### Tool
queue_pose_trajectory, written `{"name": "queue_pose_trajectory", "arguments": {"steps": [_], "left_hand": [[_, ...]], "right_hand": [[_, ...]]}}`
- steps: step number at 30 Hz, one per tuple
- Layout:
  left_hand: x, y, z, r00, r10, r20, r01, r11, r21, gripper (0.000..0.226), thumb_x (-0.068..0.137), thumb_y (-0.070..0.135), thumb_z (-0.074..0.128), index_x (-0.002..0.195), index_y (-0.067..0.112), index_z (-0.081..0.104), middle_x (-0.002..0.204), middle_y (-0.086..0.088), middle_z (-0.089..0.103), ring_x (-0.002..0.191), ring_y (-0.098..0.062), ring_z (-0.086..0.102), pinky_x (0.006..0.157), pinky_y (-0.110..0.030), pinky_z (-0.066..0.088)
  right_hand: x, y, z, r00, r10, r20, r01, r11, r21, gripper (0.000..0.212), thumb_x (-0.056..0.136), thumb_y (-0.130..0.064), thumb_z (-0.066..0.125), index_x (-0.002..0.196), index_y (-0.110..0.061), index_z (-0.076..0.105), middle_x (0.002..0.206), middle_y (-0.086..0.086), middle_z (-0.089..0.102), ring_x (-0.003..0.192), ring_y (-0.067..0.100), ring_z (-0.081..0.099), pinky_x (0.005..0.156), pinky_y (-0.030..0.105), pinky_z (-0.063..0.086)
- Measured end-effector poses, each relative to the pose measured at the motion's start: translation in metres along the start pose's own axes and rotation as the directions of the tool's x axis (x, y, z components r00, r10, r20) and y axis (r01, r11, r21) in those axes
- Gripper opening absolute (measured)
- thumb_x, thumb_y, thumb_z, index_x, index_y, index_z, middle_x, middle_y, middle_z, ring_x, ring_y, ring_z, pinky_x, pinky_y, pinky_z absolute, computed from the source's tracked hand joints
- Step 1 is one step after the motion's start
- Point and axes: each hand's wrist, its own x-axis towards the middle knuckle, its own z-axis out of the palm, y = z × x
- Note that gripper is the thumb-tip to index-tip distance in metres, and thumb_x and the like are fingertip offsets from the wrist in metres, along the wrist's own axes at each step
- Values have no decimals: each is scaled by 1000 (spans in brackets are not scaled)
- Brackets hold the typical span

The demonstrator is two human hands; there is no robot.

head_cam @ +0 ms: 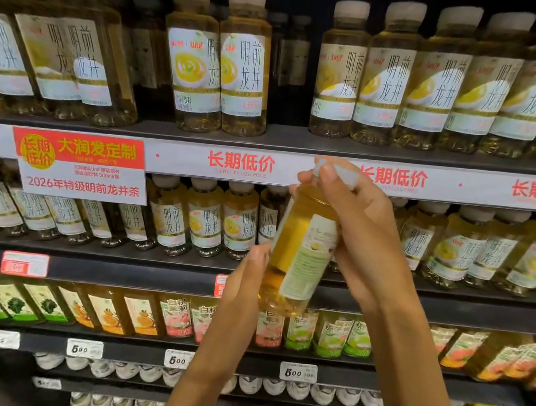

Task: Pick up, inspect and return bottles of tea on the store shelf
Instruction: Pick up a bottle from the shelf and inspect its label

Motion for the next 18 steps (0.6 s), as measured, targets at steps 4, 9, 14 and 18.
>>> {"name": "queue_pose_trajectory", "arguments": {"steps": [4,9,14,18], "left_hand": [[1,1,4,1000,18,6,-17,996,-87,49,83,69,37,112,38,62,109,20,70,103,1,65,80,-11,50],[3,5,-2,974,-110,198,178,912,-368,71,85,69,32,116,15,66,86,-13,68,67,-23,65,57,-30,51],[-2,-3,-2,989,-121,87,136,970,-200,60,91,70,26,123,33,61,114,0,70,104,-16,67,93,-35,53],[-4,3,-3,999,22,-30,-22,1000,-3,38,95,59,34,119,41,58,117,13,67,109,-1,62,90,-18,50]], "right_hand": [[4,-3,-1,992,67,110,-70,997,28,39,84,-46,59,116,-24,63,110,3,72,107,18,66,89,29,54],[8,0,-2,982,90,164,-112,986,126,39,93,-36,51,124,-15,59,115,8,70,111,24,64,97,37,50],[8,-9,1,976,10,215,-33,994,100,39,87,-38,55,117,-14,61,103,8,72,98,24,68,89,43,55],[10,-20,5,992,-64,106,64,998,8,37,84,-36,63,115,-17,61,104,5,73,98,16,69,82,27,54]]}}
